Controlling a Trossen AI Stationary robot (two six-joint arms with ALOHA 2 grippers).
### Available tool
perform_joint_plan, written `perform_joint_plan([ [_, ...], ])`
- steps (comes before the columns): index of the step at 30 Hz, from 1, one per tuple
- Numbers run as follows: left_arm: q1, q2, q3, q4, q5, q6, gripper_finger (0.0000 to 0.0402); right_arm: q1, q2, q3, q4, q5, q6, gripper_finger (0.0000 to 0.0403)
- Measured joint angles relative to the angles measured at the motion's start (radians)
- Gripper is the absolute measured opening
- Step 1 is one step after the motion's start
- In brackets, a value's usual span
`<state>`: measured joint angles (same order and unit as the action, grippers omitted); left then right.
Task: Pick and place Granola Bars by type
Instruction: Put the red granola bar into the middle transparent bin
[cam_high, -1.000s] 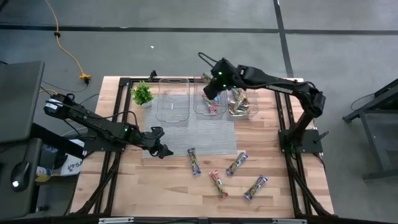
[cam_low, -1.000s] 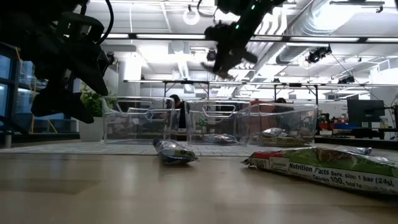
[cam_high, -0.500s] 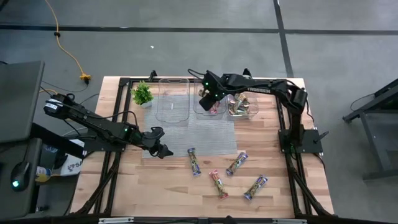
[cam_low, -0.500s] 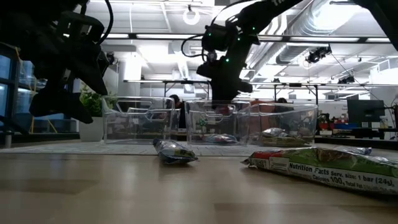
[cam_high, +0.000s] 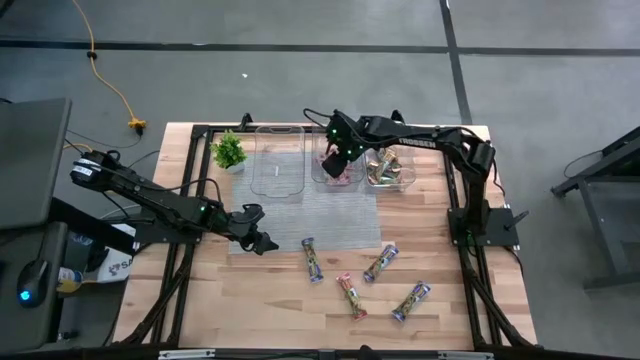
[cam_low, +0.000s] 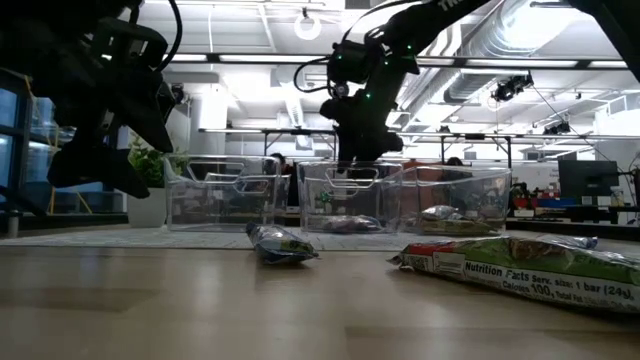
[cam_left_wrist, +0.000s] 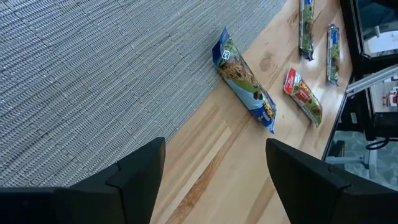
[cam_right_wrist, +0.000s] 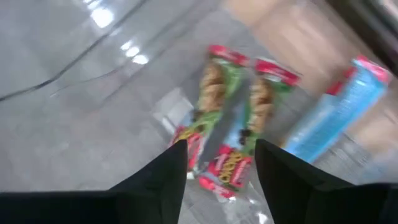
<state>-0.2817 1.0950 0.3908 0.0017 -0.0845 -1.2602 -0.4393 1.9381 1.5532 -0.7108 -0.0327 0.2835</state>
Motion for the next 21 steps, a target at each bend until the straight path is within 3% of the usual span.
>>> perform_joint_plan([
  [9,0.000,0.000,0.000,-0.002,-0.001,0.019,0.0271,0.008,-0.134,0.000,0.001,-0.251,-0.108,0.0176],
  [13,0.000,0.000,0.000,-0.003,-0.002,0.023,0.0271,0.045,-0.251,0.001,0.006,-0.432,-0.098,0.0176],
  [17,0.000,0.000,0.000,-0.003,-0.007,0.026,0.0271,0.152,-0.347,0.002,-0.011,-0.563,-0.046,0.0176],
  [21,0.000,0.000,0.000,-0.003,-0.008,0.029,0.0271,0.323,-0.407,0.002,-0.014,-0.549,0.042,0.0176],
])
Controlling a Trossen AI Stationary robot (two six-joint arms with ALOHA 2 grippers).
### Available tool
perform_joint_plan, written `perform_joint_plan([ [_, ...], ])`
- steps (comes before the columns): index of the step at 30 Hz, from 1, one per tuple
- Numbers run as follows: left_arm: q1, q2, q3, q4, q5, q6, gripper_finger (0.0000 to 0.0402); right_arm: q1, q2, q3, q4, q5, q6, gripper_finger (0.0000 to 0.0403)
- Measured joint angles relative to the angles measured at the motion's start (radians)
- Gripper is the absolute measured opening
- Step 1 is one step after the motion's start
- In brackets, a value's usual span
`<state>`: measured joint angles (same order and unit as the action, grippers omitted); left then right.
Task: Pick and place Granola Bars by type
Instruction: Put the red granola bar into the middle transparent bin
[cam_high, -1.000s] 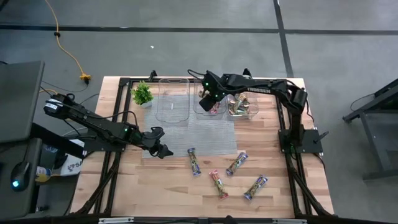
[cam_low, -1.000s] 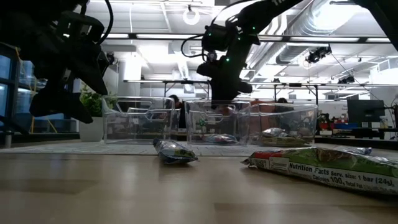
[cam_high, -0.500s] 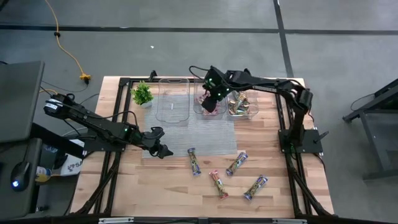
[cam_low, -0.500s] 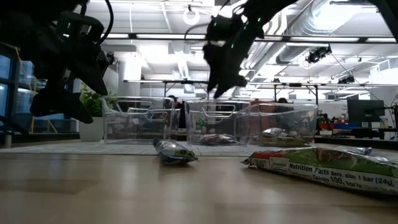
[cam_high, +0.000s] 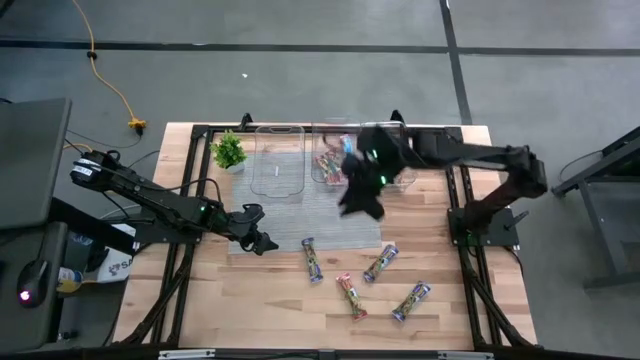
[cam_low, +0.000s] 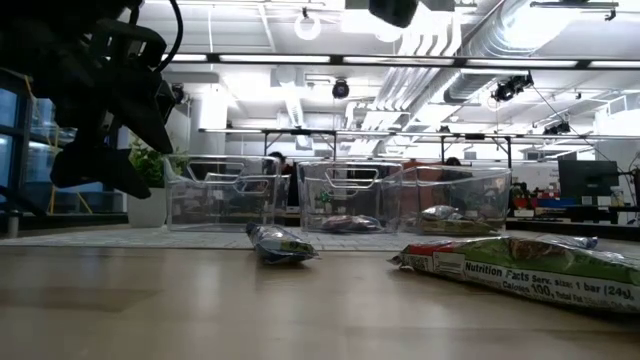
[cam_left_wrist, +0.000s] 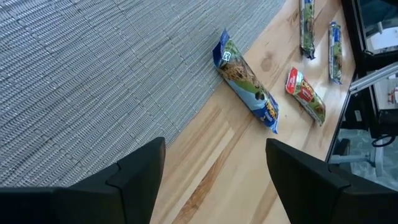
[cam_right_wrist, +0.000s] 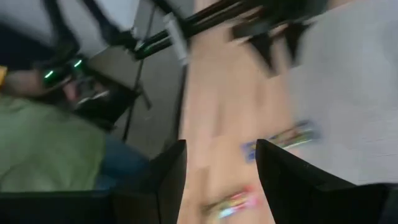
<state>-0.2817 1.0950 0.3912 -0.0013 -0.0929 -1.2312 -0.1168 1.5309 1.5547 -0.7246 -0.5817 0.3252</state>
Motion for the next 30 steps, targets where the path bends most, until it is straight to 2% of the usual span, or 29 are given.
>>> perform_joint_plan([
  [4,0.000,0.000,0.000,0.000,-0.001,0.004,0.0271,0.177,-0.004,0.000,-0.015,0.106,0.126,0.0176],
  [10,0.000,0.000,0.000,0.002,0.001,0.016,0.0271,0.399,0.049,0.000,-0.216,0.497,0.436,0.0176],
  [14,0.000,0.000,0.000,0.002,0.001,0.019,0.0271,0.503,0.120,-0.001,-0.316,0.658,0.708,0.0176],
  [18,0.000,0.000,0.000,0.001,0.001,0.019,0.0271,0.567,0.216,-0.001,-0.304,0.696,0.853,0.0176],
  [24,0.000,0.000,0.000,0.001,0.002,0.019,0.0271,0.618,0.375,-0.001,-0.303,0.707,0.970,0.0177],
  [30,0.000,0.000,0.000,0.001,0.017,0.019,0.0271,0.611,0.451,-0.002,-0.205,0.690,0.977,0.0177],
])
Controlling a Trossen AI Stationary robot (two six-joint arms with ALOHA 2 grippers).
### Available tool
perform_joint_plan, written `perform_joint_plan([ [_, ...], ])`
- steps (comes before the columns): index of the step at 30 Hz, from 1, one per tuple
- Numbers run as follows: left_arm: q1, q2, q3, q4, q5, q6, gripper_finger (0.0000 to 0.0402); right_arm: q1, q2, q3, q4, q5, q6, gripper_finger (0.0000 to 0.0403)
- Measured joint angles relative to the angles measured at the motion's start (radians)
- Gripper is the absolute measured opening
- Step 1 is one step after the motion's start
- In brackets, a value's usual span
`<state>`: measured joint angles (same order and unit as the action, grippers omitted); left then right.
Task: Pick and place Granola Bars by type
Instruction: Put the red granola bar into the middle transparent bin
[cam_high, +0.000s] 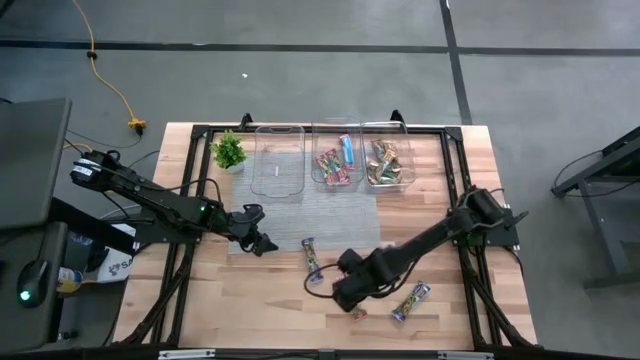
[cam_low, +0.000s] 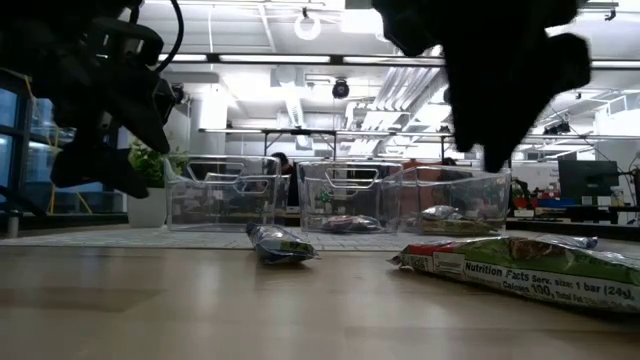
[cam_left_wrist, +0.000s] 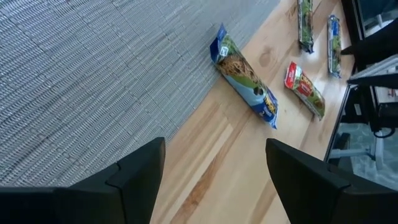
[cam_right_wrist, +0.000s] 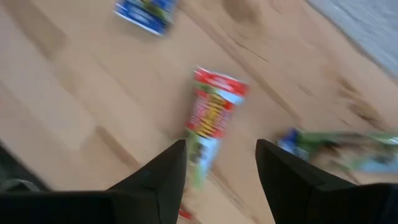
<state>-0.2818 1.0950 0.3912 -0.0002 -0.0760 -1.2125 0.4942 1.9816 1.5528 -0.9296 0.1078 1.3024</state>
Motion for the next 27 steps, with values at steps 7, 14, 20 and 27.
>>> perform_joint_plan([
  [7,0.000,0.000,0.000,0.000,0.022,-0.007,0.0271,-0.003,0.002,0.001,0.071,0.018,-0.027,0.0178],
  [14,0.000,0.000,0.000,0.000,0.049,-0.068,0.0271,0.034,0.002,0.001,0.078,0.004,-0.073,0.0225],
  [20,0.000,0.000,0.000,-0.002,0.054,-0.048,0.0271,0.073,0.009,-0.036,0.121,0.027,0.024,0.0260],
  [27,0.000,0.000,0.000,-0.002,0.048,-0.031,0.0271,0.071,0.010,-0.180,0.332,0.007,0.185,0.0264],
])
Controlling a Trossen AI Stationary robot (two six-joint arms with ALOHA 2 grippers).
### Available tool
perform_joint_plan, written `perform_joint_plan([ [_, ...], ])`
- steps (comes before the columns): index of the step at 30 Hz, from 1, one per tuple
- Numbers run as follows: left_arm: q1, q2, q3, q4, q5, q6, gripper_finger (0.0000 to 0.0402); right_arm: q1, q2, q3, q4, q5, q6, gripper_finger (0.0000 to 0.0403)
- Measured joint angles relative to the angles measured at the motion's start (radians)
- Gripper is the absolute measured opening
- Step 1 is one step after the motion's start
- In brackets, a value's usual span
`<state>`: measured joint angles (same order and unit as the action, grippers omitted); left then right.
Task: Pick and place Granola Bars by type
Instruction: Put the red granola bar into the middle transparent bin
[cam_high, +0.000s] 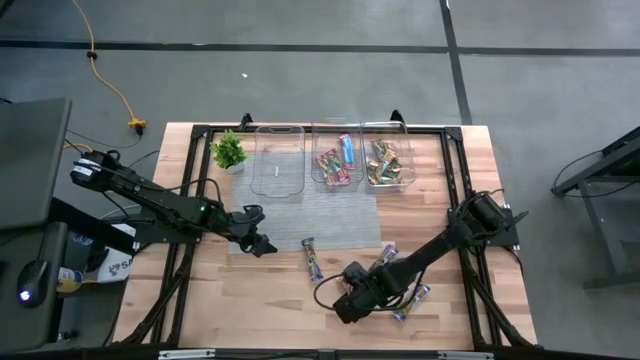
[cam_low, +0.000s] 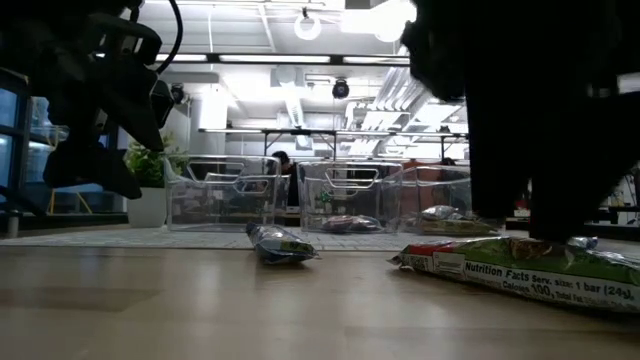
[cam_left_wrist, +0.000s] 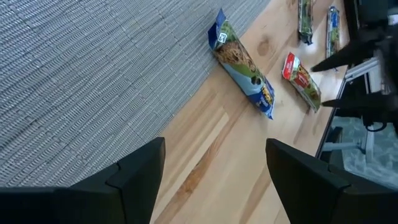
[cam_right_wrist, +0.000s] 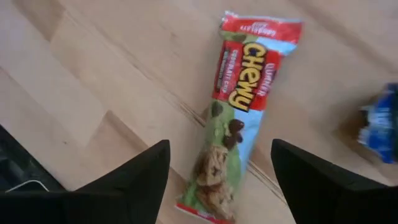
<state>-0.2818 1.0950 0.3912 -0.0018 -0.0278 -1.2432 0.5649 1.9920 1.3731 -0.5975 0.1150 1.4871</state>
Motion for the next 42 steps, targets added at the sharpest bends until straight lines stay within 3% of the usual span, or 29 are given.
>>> perform_joint_plan([
  [7,0.000,0.000,0.000,0.000,0.022,0.034,0.0271,-0.039,-0.003,-0.095,0.163,-0.073,0.013,0.0264],
  [19,0.000,0.000,0.000,-0.001,0.021,0.085,0.0271,-0.076,0.039,-0.114,0.191,-0.163,0.016,0.0256],
  [42,0.000,0.000,0.000,-0.003,0.010,0.087,0.0271,-0.074,0.040,-0.119,0.185,-0.148,-0.003,0.0175],
])
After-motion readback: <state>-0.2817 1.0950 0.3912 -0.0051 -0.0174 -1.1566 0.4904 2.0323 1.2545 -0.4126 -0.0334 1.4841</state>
